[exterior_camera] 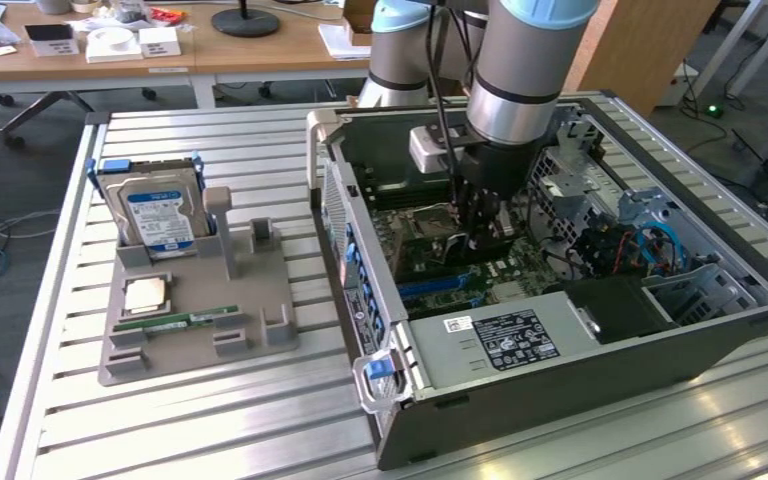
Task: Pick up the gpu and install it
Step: 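Insert the gpu into the slot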
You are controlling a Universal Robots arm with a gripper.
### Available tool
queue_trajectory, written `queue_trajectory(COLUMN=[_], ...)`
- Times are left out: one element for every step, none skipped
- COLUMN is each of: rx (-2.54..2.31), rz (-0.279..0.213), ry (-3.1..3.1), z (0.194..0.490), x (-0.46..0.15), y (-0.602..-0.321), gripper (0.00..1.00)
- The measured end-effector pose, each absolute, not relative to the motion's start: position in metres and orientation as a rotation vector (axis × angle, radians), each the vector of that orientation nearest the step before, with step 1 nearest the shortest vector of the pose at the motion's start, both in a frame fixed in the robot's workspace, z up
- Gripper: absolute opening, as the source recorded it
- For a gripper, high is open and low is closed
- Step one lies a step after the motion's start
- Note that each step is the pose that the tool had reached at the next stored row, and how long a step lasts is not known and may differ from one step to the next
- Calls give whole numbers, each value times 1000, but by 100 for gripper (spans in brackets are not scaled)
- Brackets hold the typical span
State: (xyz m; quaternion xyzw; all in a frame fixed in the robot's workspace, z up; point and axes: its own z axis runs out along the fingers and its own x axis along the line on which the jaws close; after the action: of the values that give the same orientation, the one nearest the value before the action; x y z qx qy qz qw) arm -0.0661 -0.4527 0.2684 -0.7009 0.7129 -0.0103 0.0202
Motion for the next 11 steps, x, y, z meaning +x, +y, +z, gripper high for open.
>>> queue_trajectory(rx=[-2174,-2174,-2174,-2174,-2174,-2174,-2174,-2174,-2174,-2174,-2174], rz=[-32,-32,-32,-32,-32,-32,-32,-32,-32,-32,-32], ry=[2211,2211,2211,2211,2211,2211,2211,2211,2211,2211,2211], z=[268,268,268,268,268,268,268,268,268,268,267], x=[-66,-67,-67,-67,-68,-68,-69,-70,-71,-71,-72], y=[-453,-454,-454,-454,-455,-455,-455,-455,-455,-455,-455], gripper=[26,26,26,26,26,26,26,26,26,26,26])
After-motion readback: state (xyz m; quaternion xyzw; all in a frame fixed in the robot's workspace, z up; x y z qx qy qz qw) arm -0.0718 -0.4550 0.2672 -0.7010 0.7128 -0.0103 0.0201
